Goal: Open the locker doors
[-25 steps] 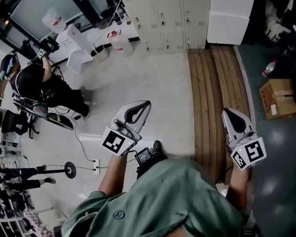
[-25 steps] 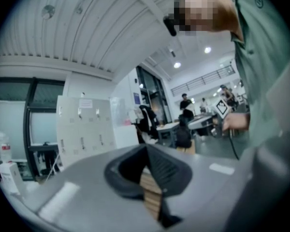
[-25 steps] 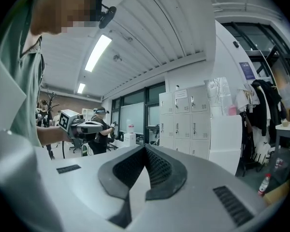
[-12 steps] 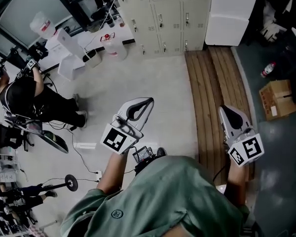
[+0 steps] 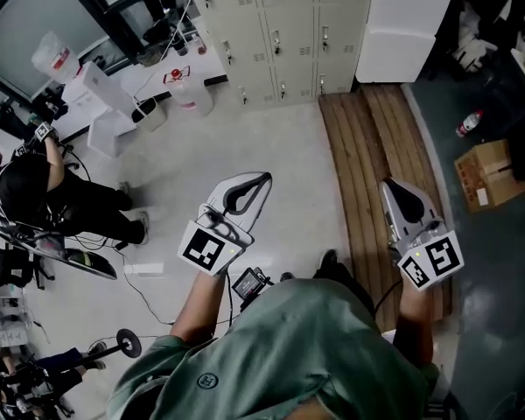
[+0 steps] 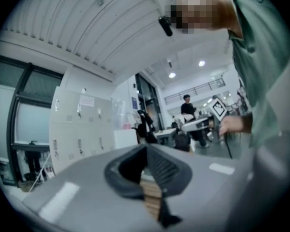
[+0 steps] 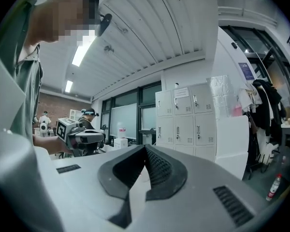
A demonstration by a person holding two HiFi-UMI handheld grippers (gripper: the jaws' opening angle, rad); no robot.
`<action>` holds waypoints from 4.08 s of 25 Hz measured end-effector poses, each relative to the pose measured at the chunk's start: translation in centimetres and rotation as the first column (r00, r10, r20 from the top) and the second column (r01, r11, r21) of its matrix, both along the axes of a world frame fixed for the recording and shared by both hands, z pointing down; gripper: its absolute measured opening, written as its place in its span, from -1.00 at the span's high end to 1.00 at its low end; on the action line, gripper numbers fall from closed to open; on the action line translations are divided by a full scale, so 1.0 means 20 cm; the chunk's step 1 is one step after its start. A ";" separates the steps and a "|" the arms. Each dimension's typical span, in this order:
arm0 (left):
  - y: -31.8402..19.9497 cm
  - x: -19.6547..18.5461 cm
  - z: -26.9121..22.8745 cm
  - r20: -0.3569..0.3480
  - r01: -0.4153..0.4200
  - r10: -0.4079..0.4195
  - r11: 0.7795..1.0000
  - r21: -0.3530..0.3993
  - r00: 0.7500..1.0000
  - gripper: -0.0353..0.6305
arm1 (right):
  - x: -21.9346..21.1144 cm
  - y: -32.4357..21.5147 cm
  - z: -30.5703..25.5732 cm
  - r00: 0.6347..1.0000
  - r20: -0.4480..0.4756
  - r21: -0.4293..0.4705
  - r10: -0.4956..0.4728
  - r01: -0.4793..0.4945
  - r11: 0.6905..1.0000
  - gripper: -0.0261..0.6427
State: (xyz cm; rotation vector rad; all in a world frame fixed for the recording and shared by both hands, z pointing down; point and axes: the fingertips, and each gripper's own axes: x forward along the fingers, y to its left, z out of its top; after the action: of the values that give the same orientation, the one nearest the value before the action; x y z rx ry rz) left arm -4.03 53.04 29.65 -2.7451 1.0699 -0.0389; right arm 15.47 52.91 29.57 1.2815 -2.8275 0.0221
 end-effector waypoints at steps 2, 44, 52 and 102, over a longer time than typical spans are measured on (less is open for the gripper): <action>-0.09 0.02 0.01 0.003 0.004 -0.003 1.000 -0.009 1.000 0.92 | 0.02 -0.10 0.00 1.000 -0.003 -0.002 -0.002 0.002 1.000 0.91; -1.70 -0.02 0.07 0.016 0.114 -0.114 0.993 -0.032 0.993 0.92 | 0.04 -1.76 0.13 0.998 0.008 -0.060 -0.064 0.064 0.996 0.91; -2.04 -0.32 -0.01 0.003 0.080 -0.080 0.997 0.006 0.997 0.92 | -0.28 -2.09 0.08 0.999 0.003 -0.038 -0.039 0.039 0.999 0.91; -3.65 -0.38 -0.02 -0.002 0.198 -0.198 0.980 0.003 0.980 0.92 | -0.55 -3.81 0.09 0.977 0.028 -0.053 -0.209 0.211 0.976 0.91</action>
State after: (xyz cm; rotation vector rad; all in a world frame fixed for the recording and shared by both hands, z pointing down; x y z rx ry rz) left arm -11.57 -19.87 29.30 -2.6250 1.3390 -0.0633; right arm 4.42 -23.20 31.37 0.9719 -2.9419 0.1093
